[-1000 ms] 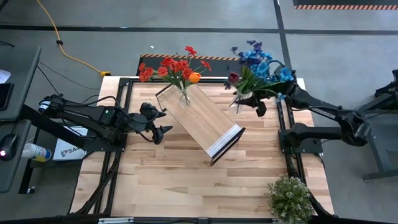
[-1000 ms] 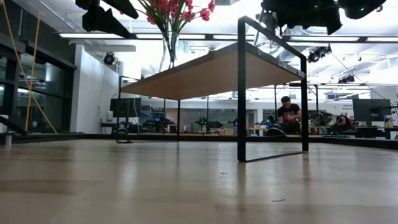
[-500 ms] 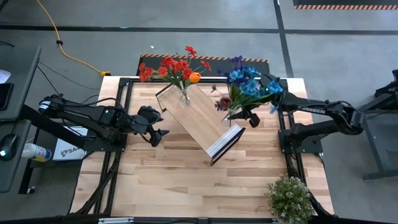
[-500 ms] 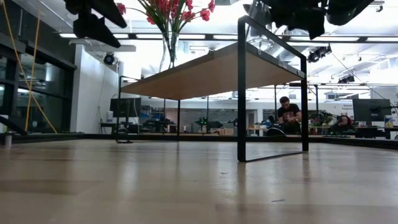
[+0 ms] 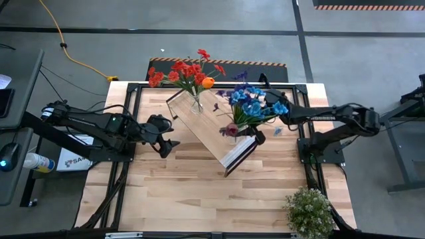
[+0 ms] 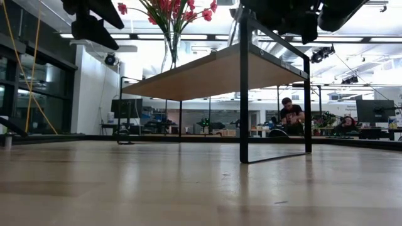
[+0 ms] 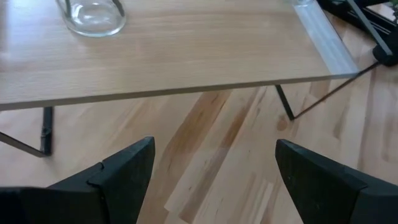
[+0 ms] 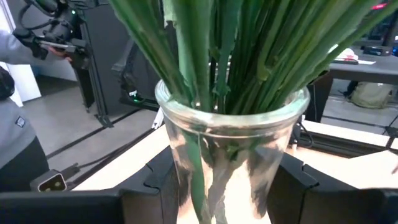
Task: Pick and place flowers into a vace then onto a shelf
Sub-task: Put the transparent vase with flowers on the shelf
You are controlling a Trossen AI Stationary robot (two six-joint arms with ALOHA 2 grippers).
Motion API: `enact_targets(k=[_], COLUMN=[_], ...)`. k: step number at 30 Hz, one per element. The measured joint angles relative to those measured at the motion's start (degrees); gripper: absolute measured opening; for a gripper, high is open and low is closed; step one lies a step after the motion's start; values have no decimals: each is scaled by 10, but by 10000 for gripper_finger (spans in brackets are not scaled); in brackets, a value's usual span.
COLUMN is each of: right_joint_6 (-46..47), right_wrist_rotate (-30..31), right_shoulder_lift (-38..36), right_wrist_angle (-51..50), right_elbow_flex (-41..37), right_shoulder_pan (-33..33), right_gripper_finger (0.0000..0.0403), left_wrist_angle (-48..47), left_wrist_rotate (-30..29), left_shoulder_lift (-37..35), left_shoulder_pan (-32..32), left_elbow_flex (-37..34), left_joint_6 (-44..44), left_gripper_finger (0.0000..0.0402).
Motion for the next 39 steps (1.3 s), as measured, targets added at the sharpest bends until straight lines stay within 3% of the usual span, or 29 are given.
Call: enact_targets(k=[16, 27, 34, 39], right_joint_6=[10, 11, 31, 31], right_wrist_rotate=[21, 22, 48, 49], right_shoulder_lift=[65, 68, 68, 68], right_wrist_angle=[46, 45, 27, 24], right_elbow_flex=[0, 1, 1, 1], right_shoulder_pan=[33, 28, 28, 28], right_gripper_finger=[160, 160, 209, 216], left_wrist_angle=[-24, -33, -34, -34], left_wrist_rotate=[12, 14, 14, 14], left_shoulder_lift=[0, 0, 0, 0], left_shoulder_pan=[0, 0, 0, 0], left_elbow_flex=[0, 0, 0, 0], left_joint_6=[0, 0, 0, 0], left_gripper_finger=[367, 367, 367, 367])
